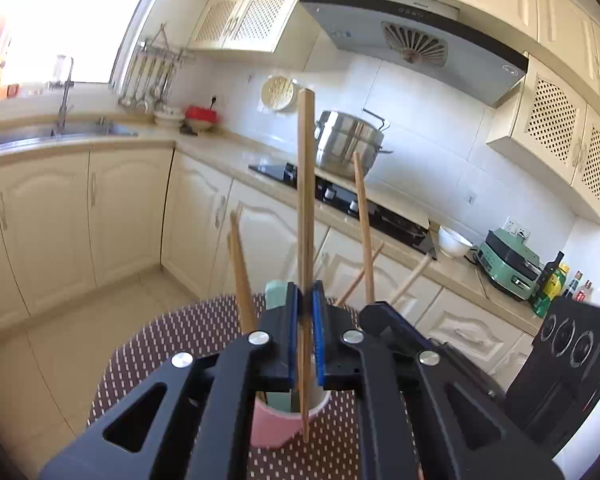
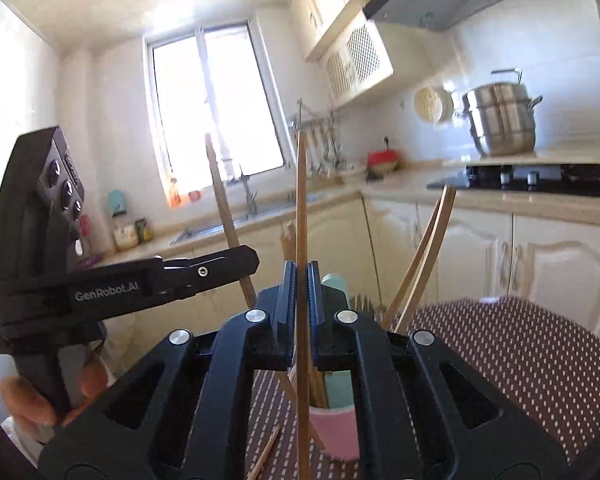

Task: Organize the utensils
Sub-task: 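Insert the chopstick into the pink cup and open the left tool while the right tool holds its chopstick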

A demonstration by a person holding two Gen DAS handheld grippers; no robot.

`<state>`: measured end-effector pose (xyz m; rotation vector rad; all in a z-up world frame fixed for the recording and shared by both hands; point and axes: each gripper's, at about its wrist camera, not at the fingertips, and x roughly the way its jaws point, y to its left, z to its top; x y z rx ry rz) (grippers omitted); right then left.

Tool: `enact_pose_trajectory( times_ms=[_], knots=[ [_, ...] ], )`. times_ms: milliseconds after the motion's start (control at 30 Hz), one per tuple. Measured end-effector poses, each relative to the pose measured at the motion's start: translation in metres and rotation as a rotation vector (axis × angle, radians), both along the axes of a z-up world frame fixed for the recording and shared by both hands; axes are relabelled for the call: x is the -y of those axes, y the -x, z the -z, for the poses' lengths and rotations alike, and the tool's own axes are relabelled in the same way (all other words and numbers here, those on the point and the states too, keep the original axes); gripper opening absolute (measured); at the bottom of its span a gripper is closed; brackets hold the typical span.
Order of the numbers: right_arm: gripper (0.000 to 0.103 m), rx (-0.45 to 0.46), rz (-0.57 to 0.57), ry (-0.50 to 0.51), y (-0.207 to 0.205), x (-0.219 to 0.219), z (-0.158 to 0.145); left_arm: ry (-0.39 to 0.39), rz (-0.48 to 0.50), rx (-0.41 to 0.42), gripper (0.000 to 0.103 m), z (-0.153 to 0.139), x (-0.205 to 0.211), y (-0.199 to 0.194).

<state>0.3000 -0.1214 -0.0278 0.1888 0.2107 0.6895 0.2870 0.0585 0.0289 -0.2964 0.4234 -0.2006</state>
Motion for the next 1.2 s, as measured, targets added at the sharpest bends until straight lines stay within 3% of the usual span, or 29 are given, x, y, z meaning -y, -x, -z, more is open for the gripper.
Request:
enact_pose_trajectory(
  times_ms=[167, 367, 767, 833, 867, 900, 1200],
  knots=[
    [0.006, 0.068, 0.038, -0.067, -0.023, -0.004, -0.008, -0.027, -0.021, 0.061, 0.007, -0.014, 0.009, -0.006],
    [0.006, 0.084, 0.065, -0.103, -0.049, -0.007, -0.005, -0.034, -0.028, 0.099, 0.007, -0.024, 0.009, -0.011],
    [0.006, 0.052, 0.079, -0.024, -0.042, -0.008, 0.014, 0.002, -0.005, -0.176, 0.008, 0.045, -0.004, -0.029],
    [0.006, 0.031, 0.088, -0.004, -0.038, -0.005, 0.013, 0.005, 0.004, -0.229, 0.016, 0.055, -0.007, -0.028],
    [0.006, 0.017, 0.091, 0.002, -0.036, -0.003, 0.011, 0.006, 0.003, -0.266, 0.029, 0.06, -0.009, -0.026],
    [0.006, 0.002, 0.097, 0.017, -0.035, -0.002, 0.01, 0.011, -0.008, -0.294, 0.034, 0.066, -0.011, -0.022],
    [0.006, -0.079, 0.066, 0.147, 0.009, 0.0, 0.024, 0.019, -0.049, -0.523, 0.034, 0.116, -0.023, 0.015]
  ],
)
